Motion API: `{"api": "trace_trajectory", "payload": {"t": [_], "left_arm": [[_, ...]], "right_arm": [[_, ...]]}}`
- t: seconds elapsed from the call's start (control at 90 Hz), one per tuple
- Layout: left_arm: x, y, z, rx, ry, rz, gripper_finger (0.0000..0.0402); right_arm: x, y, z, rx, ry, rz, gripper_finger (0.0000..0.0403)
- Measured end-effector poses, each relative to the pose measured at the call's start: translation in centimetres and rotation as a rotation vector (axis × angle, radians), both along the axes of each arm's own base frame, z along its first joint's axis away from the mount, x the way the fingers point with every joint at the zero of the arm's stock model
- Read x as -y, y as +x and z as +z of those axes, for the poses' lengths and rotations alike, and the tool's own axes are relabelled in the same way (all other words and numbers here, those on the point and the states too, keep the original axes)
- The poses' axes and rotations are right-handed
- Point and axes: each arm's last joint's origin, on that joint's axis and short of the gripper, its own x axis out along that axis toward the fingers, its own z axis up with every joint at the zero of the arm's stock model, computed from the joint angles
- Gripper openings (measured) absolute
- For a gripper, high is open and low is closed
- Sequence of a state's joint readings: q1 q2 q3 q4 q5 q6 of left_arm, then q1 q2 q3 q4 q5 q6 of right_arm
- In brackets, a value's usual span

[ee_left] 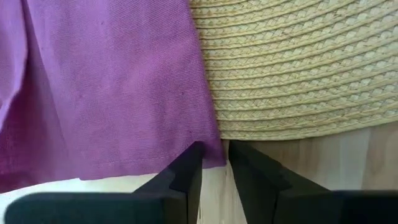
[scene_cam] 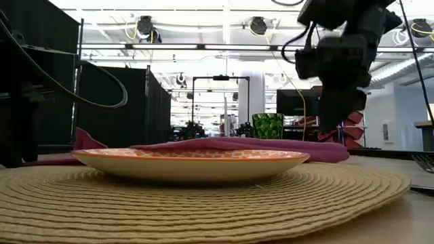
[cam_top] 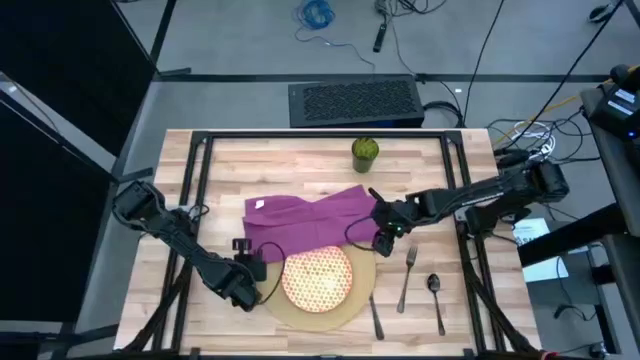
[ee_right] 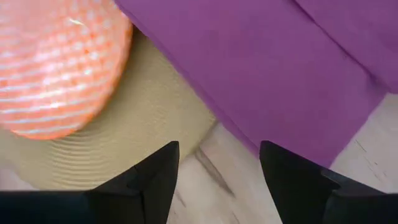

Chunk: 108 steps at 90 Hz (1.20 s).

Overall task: Set table place
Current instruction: Fold the purple table napkin

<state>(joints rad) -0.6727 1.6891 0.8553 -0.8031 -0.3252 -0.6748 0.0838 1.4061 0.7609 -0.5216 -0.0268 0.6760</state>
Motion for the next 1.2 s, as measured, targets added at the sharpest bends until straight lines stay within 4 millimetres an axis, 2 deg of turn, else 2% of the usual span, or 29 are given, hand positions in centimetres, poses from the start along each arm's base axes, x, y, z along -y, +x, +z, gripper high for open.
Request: {"api": "trace_trajectory", "payload": {"t": [0.333,0.911,1.033,1.2], "left_arm": [[0.0,0.0,0.0,0.002,-0.001,0.001,0.0074],[0.0,0.0,0.0,0.010,-0.005,0.025,0.0074],[0.0,0.0,0.0,0.010,-0.005,0.025,0.0074],[0.0,0.0,0.0,0.011,-0.005,0.025,0.0074]], "right_arm": [[0.5,0.7,-2.5,-0.104,-0.034,0.025,0.0210],[0.5,0.9,-3.1,-0.125,-0.074,0.002,0.0208],[0.5,0.6,-3.2,-0.150,-0.071,-0.012,0.0187],[0.5,0.5,-3.2,-0.167,-0.067,-0.026,0.0128]]}}
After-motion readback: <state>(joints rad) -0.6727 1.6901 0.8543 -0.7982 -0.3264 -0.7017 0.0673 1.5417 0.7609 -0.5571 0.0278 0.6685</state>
